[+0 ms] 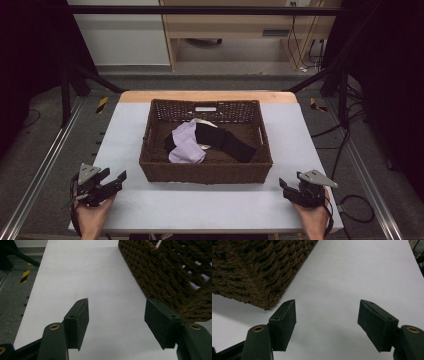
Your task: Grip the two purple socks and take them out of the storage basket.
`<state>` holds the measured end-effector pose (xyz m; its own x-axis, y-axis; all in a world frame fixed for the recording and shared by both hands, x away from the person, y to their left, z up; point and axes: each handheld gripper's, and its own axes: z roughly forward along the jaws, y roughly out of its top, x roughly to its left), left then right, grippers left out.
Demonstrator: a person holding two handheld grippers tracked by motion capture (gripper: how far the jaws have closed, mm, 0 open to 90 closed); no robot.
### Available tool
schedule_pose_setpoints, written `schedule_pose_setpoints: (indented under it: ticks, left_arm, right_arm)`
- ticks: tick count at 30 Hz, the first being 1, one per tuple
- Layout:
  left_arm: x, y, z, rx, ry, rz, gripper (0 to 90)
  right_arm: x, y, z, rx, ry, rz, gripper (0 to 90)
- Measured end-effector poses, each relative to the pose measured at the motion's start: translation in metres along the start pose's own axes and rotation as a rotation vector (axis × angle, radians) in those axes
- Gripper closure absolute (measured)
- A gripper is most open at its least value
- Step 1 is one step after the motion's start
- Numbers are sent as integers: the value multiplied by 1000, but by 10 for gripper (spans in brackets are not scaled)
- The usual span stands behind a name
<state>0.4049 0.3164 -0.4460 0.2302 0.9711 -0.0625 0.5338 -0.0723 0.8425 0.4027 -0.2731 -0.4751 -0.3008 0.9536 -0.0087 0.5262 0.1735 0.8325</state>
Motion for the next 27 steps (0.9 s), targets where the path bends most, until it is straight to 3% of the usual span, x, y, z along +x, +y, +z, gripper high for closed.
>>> schedule_pose_setpoints:
  ticks: [5,11,21,27]
  left_arm:
    - [-9,6,-4,-16,-12,12,356]
    - [-16,21,-19,-84,-26,6,358]
    - [-29,44,-32,-121,-62,26,357]
    - [-38,64,-38,-170,-85,42,364]
  right_arm:
    - [-5,-3,-1,-5,5,20,304]
    - [-5,-4,-3,-28,9,29,299]
    - [-3,-3,-4,-42,12,5,317]
    - [-3,-4,-5,-45,11,5,328]
